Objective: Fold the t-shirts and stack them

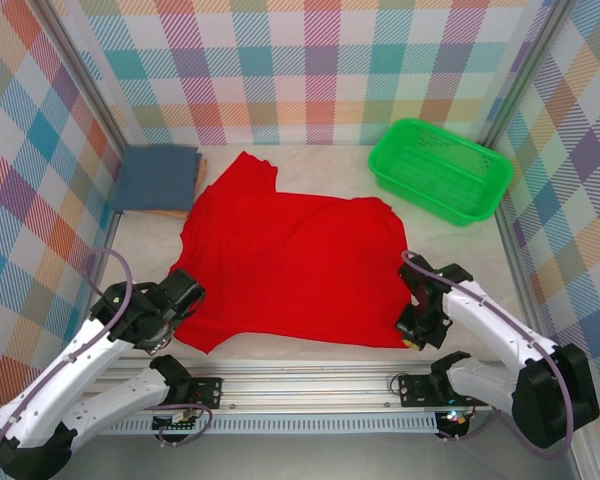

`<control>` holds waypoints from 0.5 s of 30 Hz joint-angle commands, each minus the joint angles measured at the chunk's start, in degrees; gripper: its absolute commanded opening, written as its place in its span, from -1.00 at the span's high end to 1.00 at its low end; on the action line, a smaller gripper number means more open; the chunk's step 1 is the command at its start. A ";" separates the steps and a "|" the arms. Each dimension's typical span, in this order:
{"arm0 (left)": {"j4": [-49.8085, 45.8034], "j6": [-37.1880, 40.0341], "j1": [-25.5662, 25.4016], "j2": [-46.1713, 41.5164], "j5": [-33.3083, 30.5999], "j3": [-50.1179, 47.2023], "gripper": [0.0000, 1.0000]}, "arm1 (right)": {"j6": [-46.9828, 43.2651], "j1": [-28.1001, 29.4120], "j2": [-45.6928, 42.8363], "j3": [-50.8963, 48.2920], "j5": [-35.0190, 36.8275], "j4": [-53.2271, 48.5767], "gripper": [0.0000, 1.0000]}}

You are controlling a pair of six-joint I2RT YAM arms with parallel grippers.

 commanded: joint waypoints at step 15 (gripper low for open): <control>24.20 24.32 11.07 16.33 1.51 2.01 1.00 | 0.81 -2.03 11.23 9.57 4.76 -0.27 1.00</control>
